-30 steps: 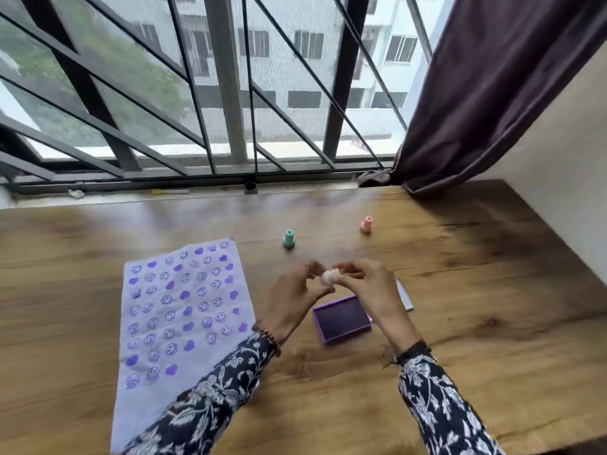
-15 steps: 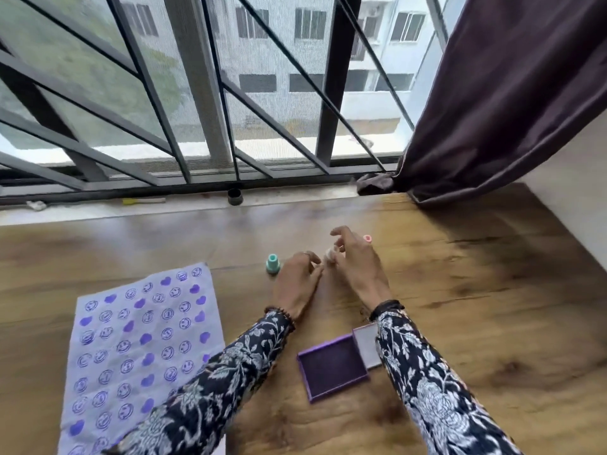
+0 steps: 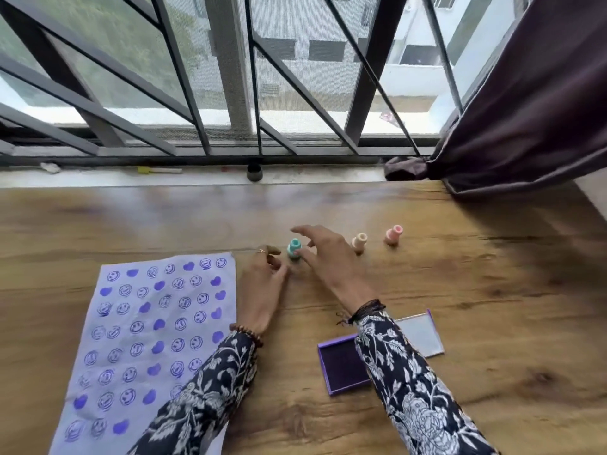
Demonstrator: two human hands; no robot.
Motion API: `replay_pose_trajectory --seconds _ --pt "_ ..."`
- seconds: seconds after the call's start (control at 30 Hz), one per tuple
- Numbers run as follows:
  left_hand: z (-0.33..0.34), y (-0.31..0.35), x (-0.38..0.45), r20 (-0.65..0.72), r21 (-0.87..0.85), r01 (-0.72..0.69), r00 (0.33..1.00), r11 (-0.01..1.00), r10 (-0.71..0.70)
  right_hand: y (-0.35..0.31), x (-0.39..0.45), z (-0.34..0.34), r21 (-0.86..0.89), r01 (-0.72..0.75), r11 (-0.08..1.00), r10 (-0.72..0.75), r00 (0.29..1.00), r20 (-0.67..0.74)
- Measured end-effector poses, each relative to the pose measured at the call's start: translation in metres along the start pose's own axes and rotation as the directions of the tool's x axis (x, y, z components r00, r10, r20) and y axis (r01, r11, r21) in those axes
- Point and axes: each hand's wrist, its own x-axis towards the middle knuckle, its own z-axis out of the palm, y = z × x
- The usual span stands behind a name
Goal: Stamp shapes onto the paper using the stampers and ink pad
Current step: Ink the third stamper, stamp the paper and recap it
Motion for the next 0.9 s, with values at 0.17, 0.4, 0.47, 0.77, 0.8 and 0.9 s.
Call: replay_pose_trajectory --seconds 0.17,0.4,0.47,0.77,0.8,0.9 --pt "-0.007 0.005 0.006 0.128 -0.228 0.112 0.988 0.967 -0.085 -0.004 0.000 0.001 0.147 -0.092 0.985 0.094 0.995 -0.009" --pt "-0.026 0.033 -0.035 0.261 -0.512 0.127 0.965 0.850 0.013 -0.010 -0.057 -0.023 0.782 -0.192 0.593 0.200 0.976 0.089" --pt "-0.028 0.043 -0.052 0.226 -0.516 0.077 0.973 0.853 0.049 -0.014 -0.079 -0.028 0.855 -0.157 0.495 0.239 0.970 0.039" --pt "-0.018 0.048 -0.105 0.273 -0.362 -0.101 0.939 0.927 0.209 -0.008 -0.162 -0.028 0.959 -0.085 -0.270 0.496 0.842 0.214" --pt "-0.017 0.043 -0.108 0.289 -0.311 -0.110 0.935 0.944 0.204 -0.003 -0.170 -0.026 0.964 -0.098 -0.248 0.521 0.825 0.218" --pt "-0.015 0.024 -0.114 0.331 -0.178 -0.112 0.929 0.978 0.167 0.008 -0.186 -0.017 0.985 -0.168 -0.028 0.611 0.778 0.149"
